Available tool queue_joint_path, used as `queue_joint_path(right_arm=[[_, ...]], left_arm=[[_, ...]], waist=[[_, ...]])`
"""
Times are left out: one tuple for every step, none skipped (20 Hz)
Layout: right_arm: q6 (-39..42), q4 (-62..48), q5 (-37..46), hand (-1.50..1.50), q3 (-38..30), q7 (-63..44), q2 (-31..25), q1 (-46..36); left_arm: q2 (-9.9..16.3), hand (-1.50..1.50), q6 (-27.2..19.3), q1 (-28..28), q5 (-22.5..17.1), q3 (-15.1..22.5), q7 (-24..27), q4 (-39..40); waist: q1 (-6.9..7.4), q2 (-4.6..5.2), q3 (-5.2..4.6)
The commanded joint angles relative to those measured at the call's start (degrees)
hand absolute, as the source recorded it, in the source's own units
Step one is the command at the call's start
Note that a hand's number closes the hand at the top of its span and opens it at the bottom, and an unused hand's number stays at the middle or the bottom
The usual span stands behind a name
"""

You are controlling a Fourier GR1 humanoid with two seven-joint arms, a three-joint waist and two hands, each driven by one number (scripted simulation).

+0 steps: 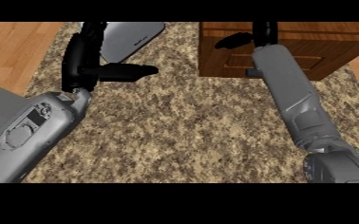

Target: Pick up the can, place it into the drawer and close the drawer

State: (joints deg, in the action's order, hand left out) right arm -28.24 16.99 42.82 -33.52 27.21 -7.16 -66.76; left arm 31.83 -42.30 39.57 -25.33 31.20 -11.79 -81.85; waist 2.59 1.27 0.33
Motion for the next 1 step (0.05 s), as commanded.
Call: queue_joint_path(right_arm=[[1.0,1.0,-5.2,-1.50,-3.8,-1.4,1.1,-4.2]], left_arm=[[0.4,-1.50,-1.6,-0.6,1.5,-0.2,-1.8,-2.6]], waist=[[0.23,-0.72,-0.23]])
